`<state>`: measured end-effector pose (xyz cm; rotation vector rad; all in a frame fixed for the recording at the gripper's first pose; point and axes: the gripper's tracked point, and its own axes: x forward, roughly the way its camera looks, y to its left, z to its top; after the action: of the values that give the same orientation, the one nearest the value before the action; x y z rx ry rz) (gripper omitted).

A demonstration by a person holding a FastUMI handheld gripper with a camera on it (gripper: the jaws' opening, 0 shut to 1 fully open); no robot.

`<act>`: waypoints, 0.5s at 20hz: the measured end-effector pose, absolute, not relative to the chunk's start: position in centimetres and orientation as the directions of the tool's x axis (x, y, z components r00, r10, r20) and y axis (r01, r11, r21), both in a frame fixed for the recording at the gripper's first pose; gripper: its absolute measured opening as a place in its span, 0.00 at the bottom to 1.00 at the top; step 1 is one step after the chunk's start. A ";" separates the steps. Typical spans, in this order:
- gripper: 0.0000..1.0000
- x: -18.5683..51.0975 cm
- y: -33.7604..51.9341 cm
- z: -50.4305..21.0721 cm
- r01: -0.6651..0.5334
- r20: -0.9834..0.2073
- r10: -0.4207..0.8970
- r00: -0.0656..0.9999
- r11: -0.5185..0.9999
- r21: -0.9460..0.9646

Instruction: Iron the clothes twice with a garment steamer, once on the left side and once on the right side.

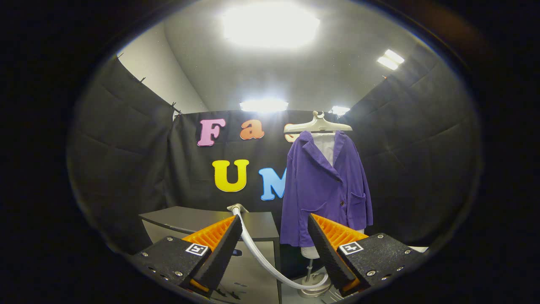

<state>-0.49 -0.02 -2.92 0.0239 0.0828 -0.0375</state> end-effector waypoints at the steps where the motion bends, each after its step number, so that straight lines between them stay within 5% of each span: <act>1: 0.96 -0.4 0.1 -2.9 0.038 -0.085 -0.036 0.996 0.999 0.023; 10: 0.96 1.1 0.5 -1.6 0.024 -0.061 -0.022 0.998 0.999 0.026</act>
<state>1.10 0.48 -1.60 0.0271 0.0603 -0.0228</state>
